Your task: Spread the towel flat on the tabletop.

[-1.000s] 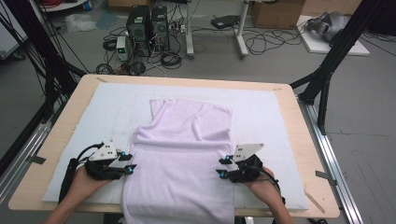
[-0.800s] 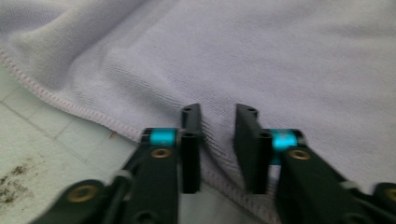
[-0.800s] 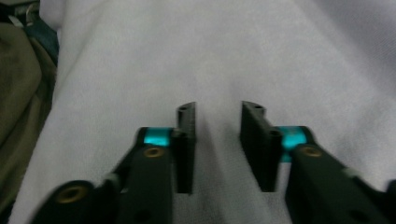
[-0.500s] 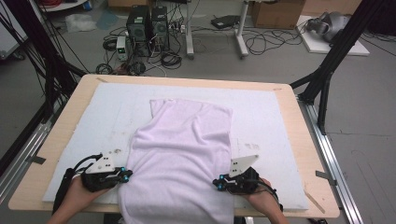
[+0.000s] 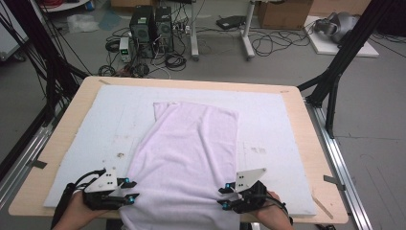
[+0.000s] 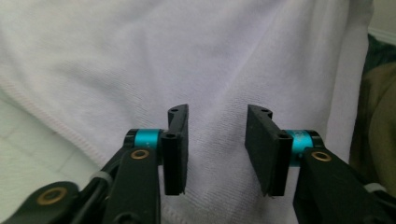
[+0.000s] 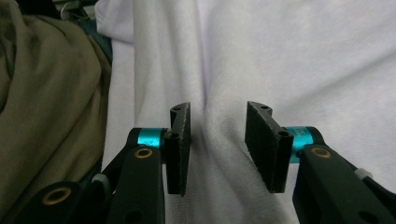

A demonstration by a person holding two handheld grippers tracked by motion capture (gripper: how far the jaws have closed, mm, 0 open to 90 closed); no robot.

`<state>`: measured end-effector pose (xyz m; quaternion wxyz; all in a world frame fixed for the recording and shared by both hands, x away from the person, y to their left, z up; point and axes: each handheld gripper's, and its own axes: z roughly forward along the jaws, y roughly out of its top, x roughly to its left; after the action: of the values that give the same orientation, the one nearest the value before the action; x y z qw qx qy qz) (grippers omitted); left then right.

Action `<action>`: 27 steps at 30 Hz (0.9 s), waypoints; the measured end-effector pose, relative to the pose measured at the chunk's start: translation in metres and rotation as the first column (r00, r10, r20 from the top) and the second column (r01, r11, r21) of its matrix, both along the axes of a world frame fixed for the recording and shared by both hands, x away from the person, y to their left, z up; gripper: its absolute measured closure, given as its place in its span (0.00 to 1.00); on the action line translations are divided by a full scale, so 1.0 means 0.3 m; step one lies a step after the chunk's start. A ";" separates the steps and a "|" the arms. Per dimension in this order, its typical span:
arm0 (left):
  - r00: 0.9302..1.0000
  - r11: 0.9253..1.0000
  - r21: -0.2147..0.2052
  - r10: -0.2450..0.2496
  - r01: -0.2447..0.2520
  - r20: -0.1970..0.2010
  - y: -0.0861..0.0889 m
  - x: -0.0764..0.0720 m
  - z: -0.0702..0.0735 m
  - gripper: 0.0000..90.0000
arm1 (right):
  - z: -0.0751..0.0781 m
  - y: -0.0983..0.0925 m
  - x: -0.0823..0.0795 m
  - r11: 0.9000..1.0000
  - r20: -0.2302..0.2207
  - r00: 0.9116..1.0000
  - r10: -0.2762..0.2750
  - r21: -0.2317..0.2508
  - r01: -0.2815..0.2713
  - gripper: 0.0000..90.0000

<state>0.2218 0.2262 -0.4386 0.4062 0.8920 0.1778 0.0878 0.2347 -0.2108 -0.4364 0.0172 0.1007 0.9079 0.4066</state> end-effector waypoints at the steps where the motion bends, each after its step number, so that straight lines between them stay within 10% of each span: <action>1: 1.000 1.000 0.012 -0.008 0.008 -0.006 -0.005 0.000 -0.008 0.77 | -0.004 0.003 -0.002 1.000 -0.002 1.000 0.007 -0.013 -0.007 0.71; 4: 1.000 1.000 0.010 -0.020 0.020 -0.006 -0.004 0.002 -0.012 0.96 | -0.017 0.002 -0.007 0.999 0.012 1.000 0.011 -0.053 -0.011 0.85; 11: 0.999 1.000 0.001 -0.028 0.028 -0.015 0.007 -0.032 0.002 0.98 | 0.006 -0.015 -0.028 0.999 -0.009 0.999 0.038 -0.007 -0.038 0.93; 15: 0.999 0.999 -0.023 -0.040 0.040 0.005 0.019 -0.060 0.023 0.98 | 0.024 -0.025 -0.054 0.999 -0.027 0.999 0.047 0.020 -0.047 0.79; 22: 1.000 1.000 -0.024 -0.015 0.015 -0.021 0.006 -0.009 0.018 0.69 | 0.030 -0.051 0.031 0.998 0.000 0.998 -0.061 0.033 0.061 0.68; 27: 0.998 0.999 -0.001 -0.053 0.053 -0.037 -0.002 -0.011 -0.013 0.92 | -0.016 -0.011 0.047 1.000 -0.027 0.999 -0.020 0.001 0.021 0.66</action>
<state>0.2184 0.2257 -0.4426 0.4052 0.8978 0.1615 0.0603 0.2488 -0.2141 -0.4413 0.0091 0.1154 0.9067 0.4055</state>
